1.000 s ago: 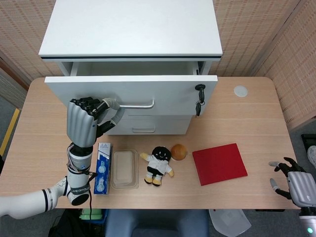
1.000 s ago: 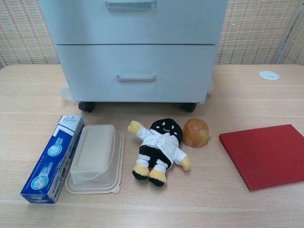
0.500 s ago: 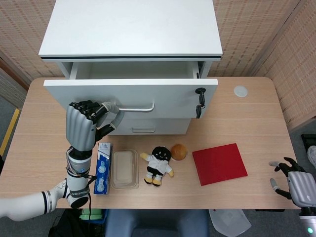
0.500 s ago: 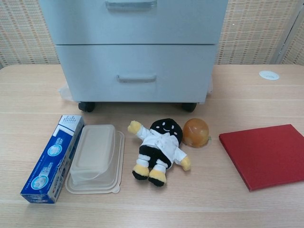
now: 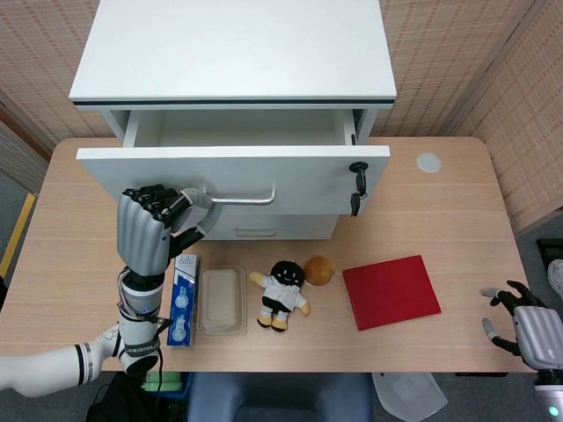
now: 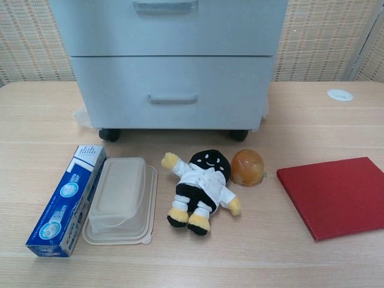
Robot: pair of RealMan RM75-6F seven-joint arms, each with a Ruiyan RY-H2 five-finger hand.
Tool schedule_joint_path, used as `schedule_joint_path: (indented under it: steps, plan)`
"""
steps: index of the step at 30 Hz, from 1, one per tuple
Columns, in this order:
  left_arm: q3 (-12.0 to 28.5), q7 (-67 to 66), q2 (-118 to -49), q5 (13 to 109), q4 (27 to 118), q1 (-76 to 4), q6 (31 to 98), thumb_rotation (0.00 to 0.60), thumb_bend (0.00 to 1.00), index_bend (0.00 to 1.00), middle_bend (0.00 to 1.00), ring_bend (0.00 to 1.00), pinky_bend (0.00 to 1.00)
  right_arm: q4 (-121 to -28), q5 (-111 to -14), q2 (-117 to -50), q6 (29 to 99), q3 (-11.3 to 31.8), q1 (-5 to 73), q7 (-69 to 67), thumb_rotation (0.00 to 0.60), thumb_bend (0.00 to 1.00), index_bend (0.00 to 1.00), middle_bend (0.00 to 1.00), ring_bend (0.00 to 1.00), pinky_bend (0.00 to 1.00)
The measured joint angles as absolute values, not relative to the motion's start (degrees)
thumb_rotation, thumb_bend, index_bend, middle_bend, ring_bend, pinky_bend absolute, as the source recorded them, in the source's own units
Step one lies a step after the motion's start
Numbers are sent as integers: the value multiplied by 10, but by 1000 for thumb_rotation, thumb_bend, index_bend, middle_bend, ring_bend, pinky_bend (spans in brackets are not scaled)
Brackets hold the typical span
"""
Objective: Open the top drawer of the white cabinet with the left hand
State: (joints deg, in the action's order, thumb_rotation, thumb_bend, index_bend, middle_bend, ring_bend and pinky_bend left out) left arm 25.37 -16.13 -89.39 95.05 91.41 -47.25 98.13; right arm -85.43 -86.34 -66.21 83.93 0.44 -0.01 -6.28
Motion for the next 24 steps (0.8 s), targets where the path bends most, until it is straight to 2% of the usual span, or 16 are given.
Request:
schedule_joint_path:
  steps: [24]
  plan:
    - [243,-166,-891,975,934,-453,988,600,325,611,1000,1000,1000,-854,-867,-663,842,3,-1,-63,600,322,318,421,352,333]
